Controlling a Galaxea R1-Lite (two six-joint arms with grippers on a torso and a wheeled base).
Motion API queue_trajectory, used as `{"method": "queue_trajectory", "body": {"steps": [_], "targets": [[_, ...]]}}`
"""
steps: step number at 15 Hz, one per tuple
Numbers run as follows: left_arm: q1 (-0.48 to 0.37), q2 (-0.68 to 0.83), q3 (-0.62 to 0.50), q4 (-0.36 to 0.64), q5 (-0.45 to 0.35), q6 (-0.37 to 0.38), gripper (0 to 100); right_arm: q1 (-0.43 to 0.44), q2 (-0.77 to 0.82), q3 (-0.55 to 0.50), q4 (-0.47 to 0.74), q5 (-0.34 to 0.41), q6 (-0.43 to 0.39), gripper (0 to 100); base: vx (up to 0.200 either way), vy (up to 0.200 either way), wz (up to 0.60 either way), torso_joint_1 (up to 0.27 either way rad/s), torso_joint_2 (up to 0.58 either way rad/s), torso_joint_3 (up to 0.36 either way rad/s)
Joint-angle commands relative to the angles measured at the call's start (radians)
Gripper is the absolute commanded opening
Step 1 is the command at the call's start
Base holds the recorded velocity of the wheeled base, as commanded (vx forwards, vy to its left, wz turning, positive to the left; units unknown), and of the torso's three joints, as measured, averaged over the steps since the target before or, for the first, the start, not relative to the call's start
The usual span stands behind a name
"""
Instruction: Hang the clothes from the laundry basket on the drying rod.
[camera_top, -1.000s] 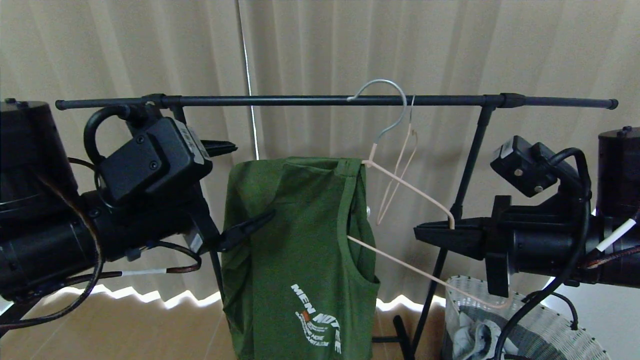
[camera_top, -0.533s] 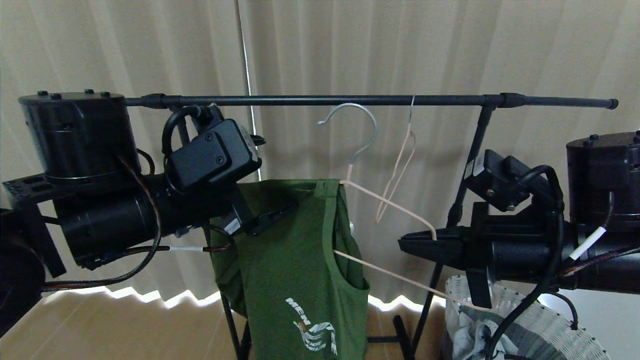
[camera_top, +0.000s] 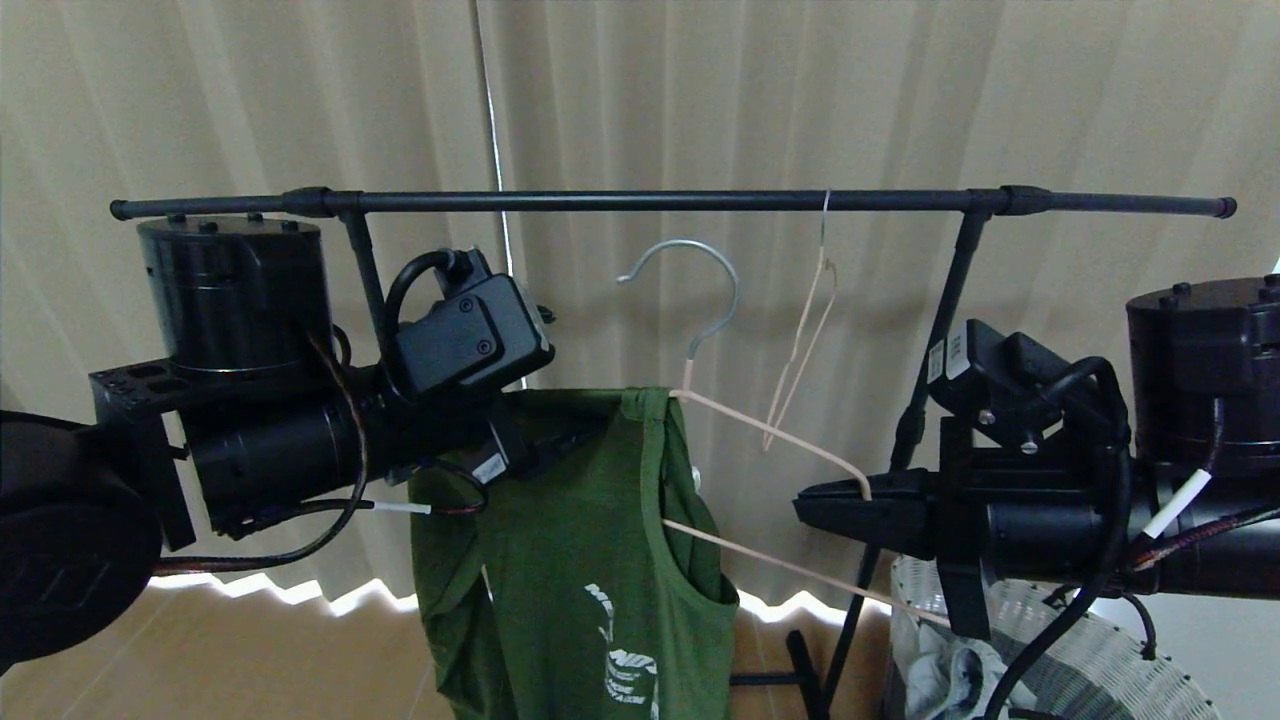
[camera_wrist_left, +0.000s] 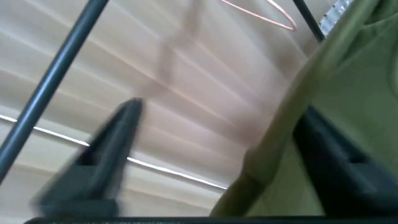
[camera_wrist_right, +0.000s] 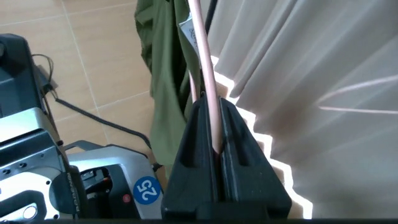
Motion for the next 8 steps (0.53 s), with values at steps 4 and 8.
{"method": "queue_trajectory", "body": {"steps": [4,8], "targets": [[0.000,0.003,0.019,-0.001,-0.020,-0.001,0,0.000,-0.005,0.001,-0.003,0.003,-0.001,0,0.000,0.000,0.00,0.000,0.00,0.000],[0.001,-0.002,0.060,-0.024,-0.020,-0.001,0,0.000,-0.016,0.009,-0.009,0.001,0.001,0,0.000,0.000,0.00,0.000,0.00,0.000]]}}
